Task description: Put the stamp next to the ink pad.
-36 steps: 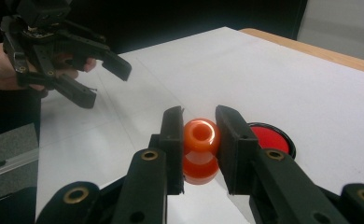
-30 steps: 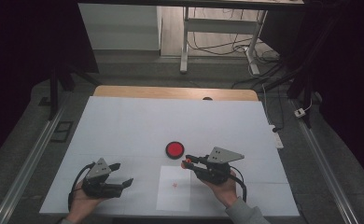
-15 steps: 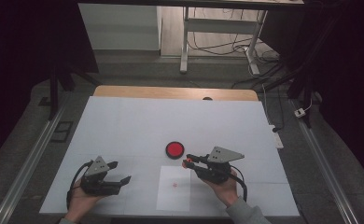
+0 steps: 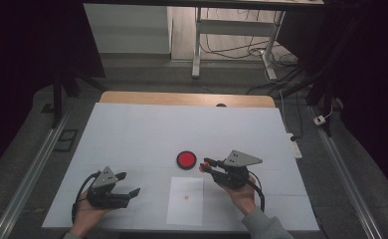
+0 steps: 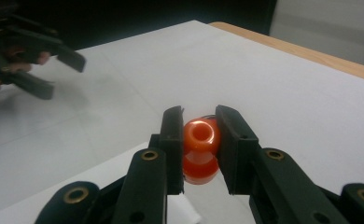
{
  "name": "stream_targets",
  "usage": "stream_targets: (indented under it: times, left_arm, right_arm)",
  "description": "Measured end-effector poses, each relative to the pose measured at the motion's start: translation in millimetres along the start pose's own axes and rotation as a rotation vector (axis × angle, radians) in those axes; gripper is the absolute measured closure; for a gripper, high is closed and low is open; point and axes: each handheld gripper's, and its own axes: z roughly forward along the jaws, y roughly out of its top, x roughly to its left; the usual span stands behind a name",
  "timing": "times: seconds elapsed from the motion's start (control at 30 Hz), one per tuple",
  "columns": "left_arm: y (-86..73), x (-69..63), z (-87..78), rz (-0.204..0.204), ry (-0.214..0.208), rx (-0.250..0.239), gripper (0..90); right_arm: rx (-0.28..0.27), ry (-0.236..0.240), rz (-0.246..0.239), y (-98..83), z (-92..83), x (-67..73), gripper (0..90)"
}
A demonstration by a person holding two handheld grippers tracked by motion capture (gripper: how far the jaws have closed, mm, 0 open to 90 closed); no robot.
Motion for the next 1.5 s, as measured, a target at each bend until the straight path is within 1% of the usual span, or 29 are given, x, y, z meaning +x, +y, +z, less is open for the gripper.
stream_targets:
  times: [0.13, 0.33, 0.43, 0.57, 0.7, 0.73, 0.8, 0.9, 1.03, 1.13, 1.23, 1.27, 1.37, 1.5]
  left_arm:
    - [0.1, 0.1, 0.7, -0.002, -0.003, -0.001, 22.4]
    - [-0.5, 0.7, -0.1, -0.003, -0.002, 0.0, 22.4]
    - [-0.4, 1.4, -0.2, 0.0, -0.002, 0.0, 22.4]
    - [-0.9, 1.9, 0.3, -0.002, -0.001, 0.002, 22.4]
    - [-0.7, 1.1, 0.4, 0.005, 0.0, 0.004, 22.4]
    - [-0.6, 0.9, 0.4, 0.007, 0.001, 0.005, 22.5]
    - [-0.6, 0.8, 0.6, 0.002, -0.003, 0.003, 22.5]
    - [-0.4, 1.0, 1.0, 0.0, -0.004, 0.002, 22.5]
    - [-0.3, 2.2, 2.4, 0.001, -0.005, 0.008, 22.5]
    - [-0.6, 2.0, 2.6, 0.001, -0.002, 0.009, 22.5]
    - [-0.8, 1.8, 1.9, 0.005, 0.001, 0.01, 22.5]
    - [-1.0, 2.1, 1.9, 0.006, 0.003, 0.011, 22.5]
    - [-1.4, 2.5, 2.5, 0.005, 0.005, 0.014, 22.5]
    - [-1.8, 2.5, 1.4, 0.01, 0.009, 0.015, 22.5]
  right_arm:
    - [0.012, -0.035, 0.004, 0.4, 4.3, -11.0, 72.4]
    - [0.025, -0.073, 0.018, -0.6, 12.2, -23.9, 72.4]
    - [0.048, -0.094, 0.021, -2.5, 16.3, -29.6, 72.3]
    - [0.062, -0.111, 0.038, -5.6, 20.9, -36.6, 72.4]
    - [0.07, -0.124, 0.037, -6.3, 26.7, -42.2, 72.3]
    - [0.068, -0.126, 0.039, -5.5, 29.3, -44.8, 72.3]
    - [0.083, -0.133, 0.05, -3.9, 34.7, -49.0, 72.3]
    - [0.079, -0.142, 0.063, -2.6, 43.2, -54.4, 72.3]
    - [0.097, -0.154, 0.058, -2.5, 54.7, -61.0, 72.3]
    - [0.125, -0.165, 0.054, -4.3, 65.1, -65.3, 72.3]
    - [0.146, -0.175, 0.06, -8.0, 71.5, -67.9, 72.3]
    - [0.157, -0.18, 0.064, -9.5, 73.0, -68.2, 72.3]
    - [0.184, -0.195, 0.055, -13.0, 76.2, -68.6, 72.3]
    - [0.203, -0.2, 0.055, -16.7, 78.9, -68.7, 72.2]
